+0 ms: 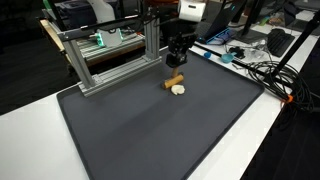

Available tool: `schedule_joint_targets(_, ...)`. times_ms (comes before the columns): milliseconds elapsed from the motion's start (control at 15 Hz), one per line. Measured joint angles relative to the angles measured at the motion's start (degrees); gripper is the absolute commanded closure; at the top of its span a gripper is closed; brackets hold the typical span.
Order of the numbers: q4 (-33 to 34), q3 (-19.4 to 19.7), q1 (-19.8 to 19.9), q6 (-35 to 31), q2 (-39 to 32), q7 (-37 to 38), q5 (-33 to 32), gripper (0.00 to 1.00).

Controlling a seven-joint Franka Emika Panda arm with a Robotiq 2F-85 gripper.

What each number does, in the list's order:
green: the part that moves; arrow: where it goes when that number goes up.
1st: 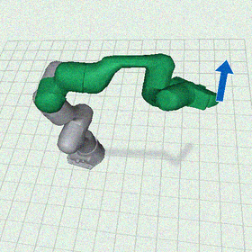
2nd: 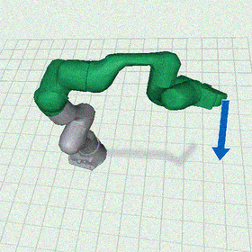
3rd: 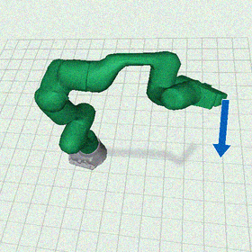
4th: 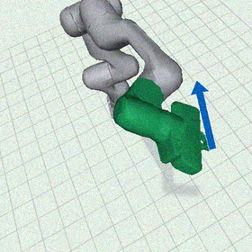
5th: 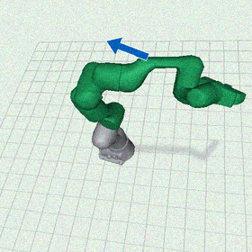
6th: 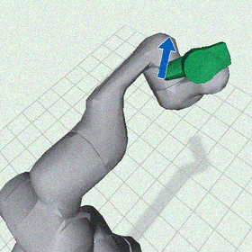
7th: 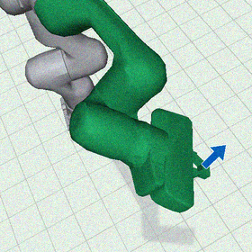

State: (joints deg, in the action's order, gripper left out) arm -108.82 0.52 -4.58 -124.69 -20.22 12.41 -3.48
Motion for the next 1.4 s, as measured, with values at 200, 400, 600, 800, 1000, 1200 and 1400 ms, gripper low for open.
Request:
schedule_joint_targets(200,-1.0,0.1,1.2,-1.6,1.2,-1.2,1.3,0.78)
schedule_joint_targets(400,-4.9,0.4,4.0,-4.8,7.6,-9.6,1.1,0.78)
schedule_joint_targets(600,-7.4,0.6,6.0,-4.4,14.9,-19.8,0.6,0.78)
schedule_joint_targets(800,-7.5,-0.3,5.5,-4.3,17.9,-27.9,0.7,0.78)
schedule_joint_targets(1000,-6.8,-2.1,3.8,-4.3,17.4,-34.2,0.7,0.78)
schedule_joint_targets(1200,-6.5,-3.7,2.3,-4.3,15.4,-39.5,0.7,0.53)
schedule_joint_targets(1400,-6.3,-3.9,2.1,-4.6,14.0,-40.9,0.7,0.78)
